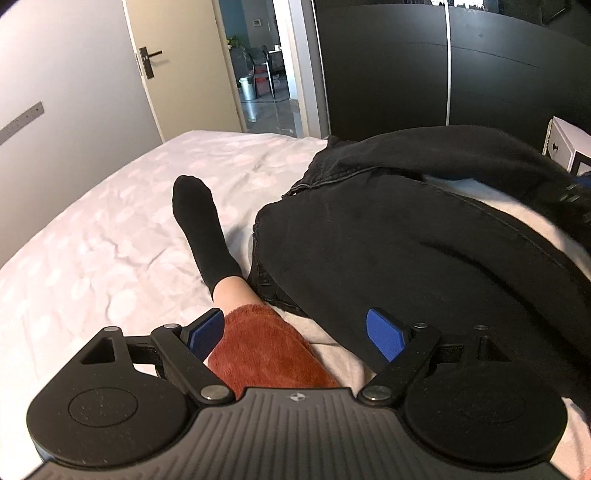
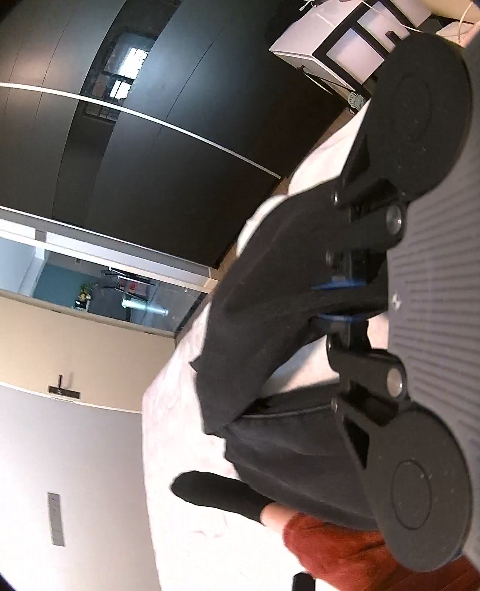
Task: Fold clothes
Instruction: 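Grasp the jeans with the right gripper and lift them off the bed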
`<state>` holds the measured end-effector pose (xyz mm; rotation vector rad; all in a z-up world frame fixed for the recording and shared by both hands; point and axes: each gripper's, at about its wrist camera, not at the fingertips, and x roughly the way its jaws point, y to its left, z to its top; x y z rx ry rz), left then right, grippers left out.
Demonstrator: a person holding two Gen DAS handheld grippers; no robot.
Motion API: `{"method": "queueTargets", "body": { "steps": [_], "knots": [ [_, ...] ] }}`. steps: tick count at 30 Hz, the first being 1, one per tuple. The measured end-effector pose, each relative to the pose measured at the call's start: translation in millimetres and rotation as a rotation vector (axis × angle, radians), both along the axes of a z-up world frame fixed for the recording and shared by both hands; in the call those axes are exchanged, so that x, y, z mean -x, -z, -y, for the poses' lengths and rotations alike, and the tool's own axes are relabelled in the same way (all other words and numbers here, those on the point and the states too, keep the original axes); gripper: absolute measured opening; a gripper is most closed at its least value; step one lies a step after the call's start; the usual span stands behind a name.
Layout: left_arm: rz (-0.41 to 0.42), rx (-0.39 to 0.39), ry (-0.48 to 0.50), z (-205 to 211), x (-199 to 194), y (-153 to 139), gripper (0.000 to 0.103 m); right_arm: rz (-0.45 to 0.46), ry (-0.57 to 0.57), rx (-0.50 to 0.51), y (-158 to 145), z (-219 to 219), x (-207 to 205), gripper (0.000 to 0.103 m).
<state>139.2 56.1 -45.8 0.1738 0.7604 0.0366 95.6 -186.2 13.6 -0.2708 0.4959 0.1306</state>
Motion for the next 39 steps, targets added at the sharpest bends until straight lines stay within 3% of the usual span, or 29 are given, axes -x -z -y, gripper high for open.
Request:
{"method": "queueTargets", "body": {
  "steps": [5, 11, 17, 22, 29, 34, 39],
  "knots": [
    [-0.001, -0.024, 0.024, -8.0, -8.1, 2.2, 0.099, 0.121, 0.028, -0.019, -31.2, 11.6, 10.8, 0.011],
    [0.031, -0.035, -0.011, -26.2, 13.5, -13.5, 0.098, 0.275, -0.052, 0.002, -80.7, -12.3, 25.2, 0.010],
    [0.075, -0.044, -0.071, -51.1, 44.9, -36.0, 0.098, 0.430, -0.227, 0.003, -154.2, -72.3, 36.3, 0.009],
    [0.144, -0.077, -0.181, -89.6, 93.2, -66.9, 0.098, 0.533, -0.378, -0.013, -210.1, -139.1, 56.4, 0.009],
    [0.241, -0.152, -0.350, -143.4, 170.0, -109.1, 0.098, 0.617, -0.566, -0.048, -278.9, -225.9, 104.6, 0.009],
    [0.286, -0.194, -0.462, -191.0, 227.6, -145.6, 0.097, 0.621, -0.768, -0.109, -322.9, -281.6, 157.5, 0.009],
    [0.320, -0.237, -0.632, -238.4, 297.7, -180.3, 0.095, 0.594, -0.959, -0.215, -347.8, -330.2, 210.9, 0.008]
  ]
}}
